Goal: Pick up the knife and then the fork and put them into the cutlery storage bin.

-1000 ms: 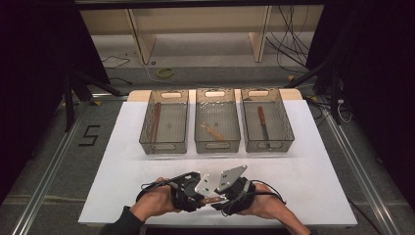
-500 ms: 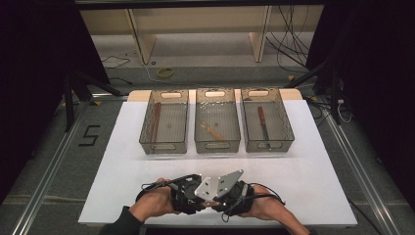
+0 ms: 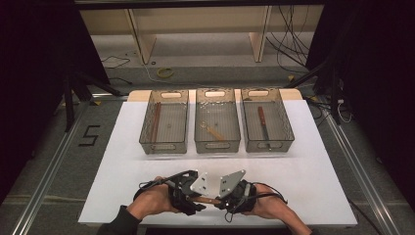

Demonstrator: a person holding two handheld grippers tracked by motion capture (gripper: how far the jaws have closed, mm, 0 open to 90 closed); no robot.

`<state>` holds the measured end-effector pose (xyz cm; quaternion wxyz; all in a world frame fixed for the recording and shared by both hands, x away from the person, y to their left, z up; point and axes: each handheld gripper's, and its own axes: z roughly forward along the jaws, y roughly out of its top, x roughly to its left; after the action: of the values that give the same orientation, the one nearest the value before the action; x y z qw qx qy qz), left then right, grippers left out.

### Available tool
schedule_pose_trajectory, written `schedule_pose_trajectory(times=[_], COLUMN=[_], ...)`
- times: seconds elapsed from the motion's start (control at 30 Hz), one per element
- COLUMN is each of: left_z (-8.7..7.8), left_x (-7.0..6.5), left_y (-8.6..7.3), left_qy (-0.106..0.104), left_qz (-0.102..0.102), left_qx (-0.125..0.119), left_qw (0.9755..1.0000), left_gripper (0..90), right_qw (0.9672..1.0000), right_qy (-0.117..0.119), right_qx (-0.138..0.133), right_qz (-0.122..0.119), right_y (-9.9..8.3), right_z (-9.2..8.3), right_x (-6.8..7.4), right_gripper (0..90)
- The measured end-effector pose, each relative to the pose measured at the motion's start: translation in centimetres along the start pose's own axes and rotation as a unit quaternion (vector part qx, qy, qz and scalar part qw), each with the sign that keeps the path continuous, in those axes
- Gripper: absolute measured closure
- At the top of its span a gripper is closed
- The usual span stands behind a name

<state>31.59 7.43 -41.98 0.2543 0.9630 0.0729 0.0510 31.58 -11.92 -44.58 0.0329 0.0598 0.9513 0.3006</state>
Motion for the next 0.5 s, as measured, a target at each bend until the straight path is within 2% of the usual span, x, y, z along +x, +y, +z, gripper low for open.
schedule_pose_trajectory(times=[0.07, 0.17, 0.27, 0.37, 0.5], left_z=[-0.3, -0.8, -1.1, -1.3, -1.6], left_x=[0.3, 1.0, 1.5, 1.7, 2.2], left_y=[-0.2, -0.7, -1.2, -1.6, -2.2], left_qy=[0.013, 0.023, 0.032, 0.046, 0.051], left_qz=[-0.014, -0.045, -0.063, -0.084, -0.111], left_qx=[-0.013, -0.043, -0.056, -0.069, -0.087], left_qw=[0.9997, 0.9977, 0.9959, 0.993, 0.9886], left_gripper=[43.7, 38.7, 34.3, 31.7, 29.0], right_qw=[1.0, 0.9996, 0.999, 0.9975, 0.9948], right_qy=[-0.008, -0.021, -0.033, -0.047, -0.068], right_qx=[-0.001, -0.002, -0.003, -0.008, -0.019], right_qz=[0.005, 0.019, 0.032, 0.051, 0.074], right_y=[-0.2, -0.5, -0.9, -1.3, -1.9], right_z=[-0.2, -0.7, -1.0, -1.5, -2.2], right_x=[-0.3, -0.8, -1.3, -2.1, -3.1], right_gripper=[78.0, 78.0, 78.0, 78.0, 78.0])
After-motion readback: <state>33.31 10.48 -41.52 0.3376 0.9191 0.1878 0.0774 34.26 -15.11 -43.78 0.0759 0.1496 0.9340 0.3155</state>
